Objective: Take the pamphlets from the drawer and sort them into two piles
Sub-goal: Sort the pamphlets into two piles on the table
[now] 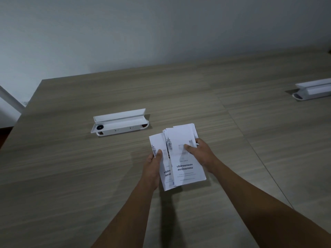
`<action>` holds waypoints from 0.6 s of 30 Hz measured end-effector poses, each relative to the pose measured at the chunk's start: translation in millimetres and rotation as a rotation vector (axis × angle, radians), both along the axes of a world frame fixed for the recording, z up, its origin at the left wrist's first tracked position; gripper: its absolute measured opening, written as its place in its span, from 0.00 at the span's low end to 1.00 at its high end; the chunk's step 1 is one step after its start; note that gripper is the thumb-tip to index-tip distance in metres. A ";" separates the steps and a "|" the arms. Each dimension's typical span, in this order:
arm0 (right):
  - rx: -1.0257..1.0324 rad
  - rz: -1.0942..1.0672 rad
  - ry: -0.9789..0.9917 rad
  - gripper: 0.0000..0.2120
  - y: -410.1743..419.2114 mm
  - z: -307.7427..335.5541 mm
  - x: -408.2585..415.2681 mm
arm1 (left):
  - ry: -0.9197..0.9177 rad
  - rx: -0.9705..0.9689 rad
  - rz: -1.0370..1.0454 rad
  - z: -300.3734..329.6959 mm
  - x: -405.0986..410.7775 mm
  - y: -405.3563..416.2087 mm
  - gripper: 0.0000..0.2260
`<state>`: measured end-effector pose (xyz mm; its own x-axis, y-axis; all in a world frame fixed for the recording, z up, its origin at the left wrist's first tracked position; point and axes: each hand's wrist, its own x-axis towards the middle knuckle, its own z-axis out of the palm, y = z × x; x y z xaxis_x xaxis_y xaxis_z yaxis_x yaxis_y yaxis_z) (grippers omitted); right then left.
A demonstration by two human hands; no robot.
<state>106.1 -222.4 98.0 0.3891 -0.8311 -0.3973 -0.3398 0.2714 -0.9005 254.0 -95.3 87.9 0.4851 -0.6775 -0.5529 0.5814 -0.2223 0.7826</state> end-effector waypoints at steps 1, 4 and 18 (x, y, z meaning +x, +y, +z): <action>0.000 0.002 0.009 0.17 -3.8 -1.6 0.7 | -0.001 0.001 0.007 -2.5 2.7 0.4 0.16; 0.002 -0.015 0.022 0.17 -15.6 -6.7 3.2 | 0.014 0.035 0.043 -12.0 11.6 2.3 0.16; -0.066 -0.049 0.135 0.15 -72.7 -30.3 18.2 | 0.069 0.123 0.078 -51.7 40.7 -4.0 0.17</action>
